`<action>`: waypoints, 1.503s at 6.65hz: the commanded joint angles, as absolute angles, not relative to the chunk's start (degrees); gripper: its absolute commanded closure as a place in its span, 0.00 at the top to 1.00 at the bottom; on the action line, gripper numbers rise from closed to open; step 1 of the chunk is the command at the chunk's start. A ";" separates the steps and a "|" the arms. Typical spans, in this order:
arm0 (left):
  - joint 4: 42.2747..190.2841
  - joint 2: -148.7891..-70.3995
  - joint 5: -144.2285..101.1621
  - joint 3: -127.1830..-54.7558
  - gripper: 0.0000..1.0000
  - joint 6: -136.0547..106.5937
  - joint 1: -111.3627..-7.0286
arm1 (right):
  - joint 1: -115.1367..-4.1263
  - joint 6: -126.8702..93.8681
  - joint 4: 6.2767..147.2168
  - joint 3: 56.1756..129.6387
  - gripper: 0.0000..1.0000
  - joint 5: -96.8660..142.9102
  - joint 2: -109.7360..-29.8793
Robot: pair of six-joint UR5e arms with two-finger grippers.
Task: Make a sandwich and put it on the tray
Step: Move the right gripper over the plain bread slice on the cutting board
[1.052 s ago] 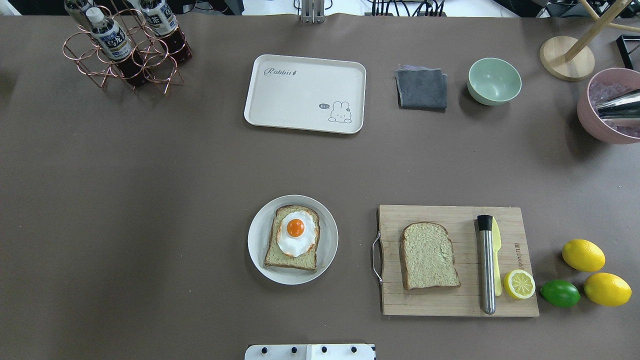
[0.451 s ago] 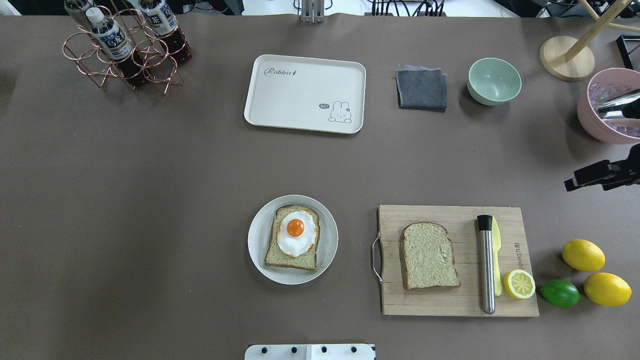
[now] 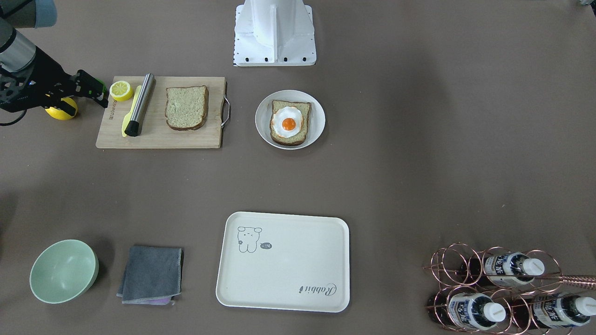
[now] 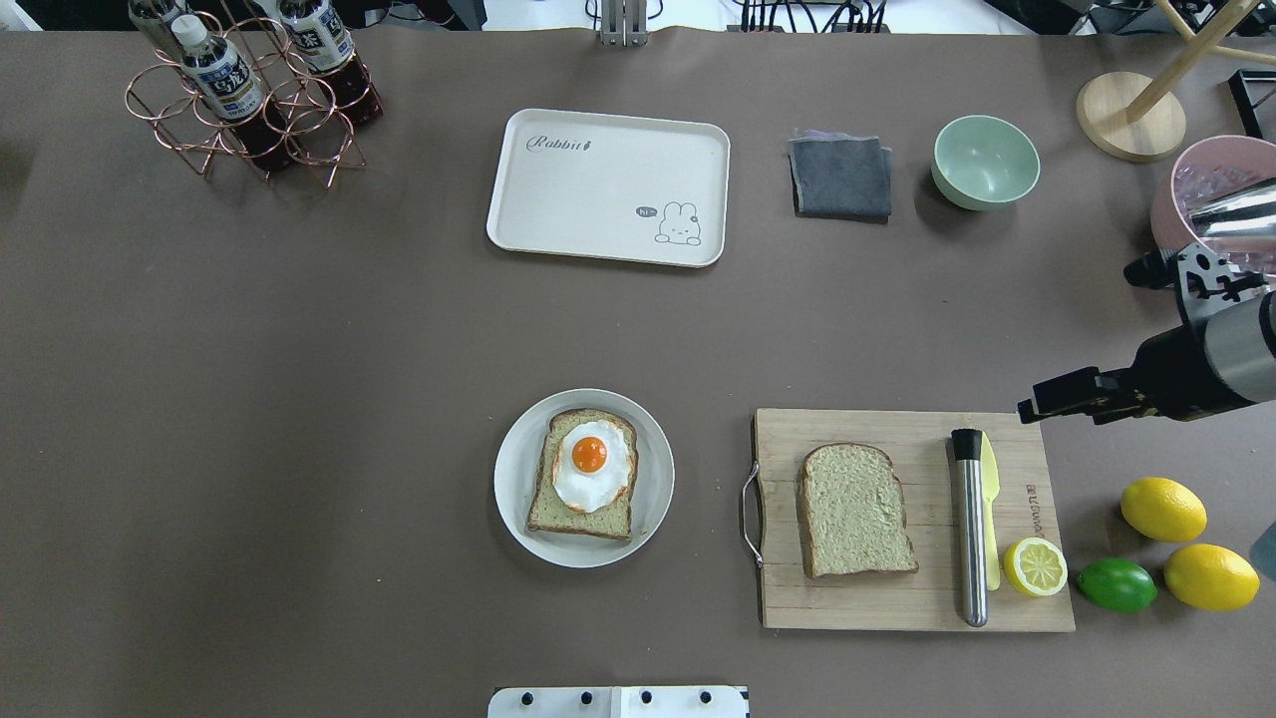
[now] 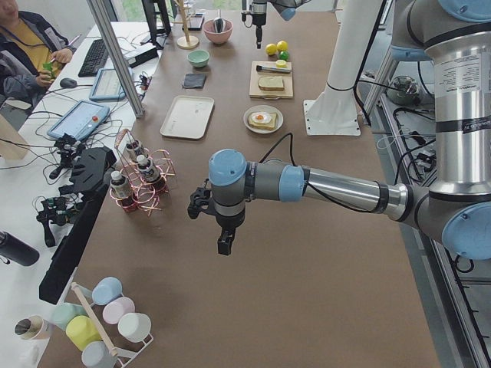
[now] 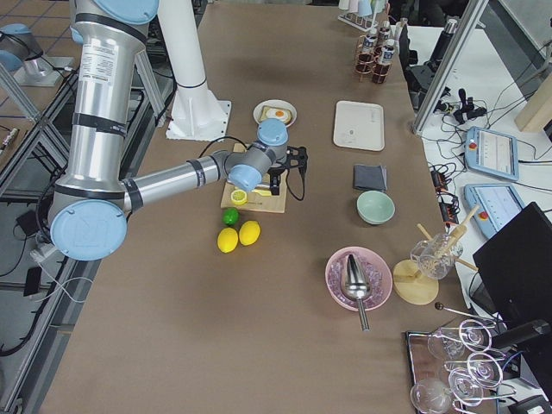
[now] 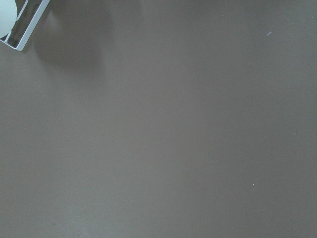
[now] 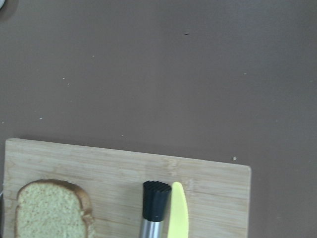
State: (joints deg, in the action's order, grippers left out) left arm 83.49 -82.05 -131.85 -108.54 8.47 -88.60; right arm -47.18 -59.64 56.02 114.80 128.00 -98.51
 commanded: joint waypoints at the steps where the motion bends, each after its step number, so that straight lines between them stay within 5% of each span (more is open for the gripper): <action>1: 84.37 -82.00 -131.92 -108.37 0.98 8.44 -88.59 | -38.97 -68.78 55.81 115.05 0.98 122.10 -93.72; 5: 84.37 -82.35 -132.10 -108.46 0.98 8.35 -88.59 | -29.63 -74.36 55.99 113.48 0.83 113.74 -90.27; 10: 84.37 -82.00 -135.97 -108.11 0.98 8.26 -88.59 | -26.54 -74.27 55.63 111.27 0.79 111.97 -90.09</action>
State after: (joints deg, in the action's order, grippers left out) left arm 84.31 -82.08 -135.96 -108.20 8.26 -88.59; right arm -26.64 -74.27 55.65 111.55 112.04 -89.89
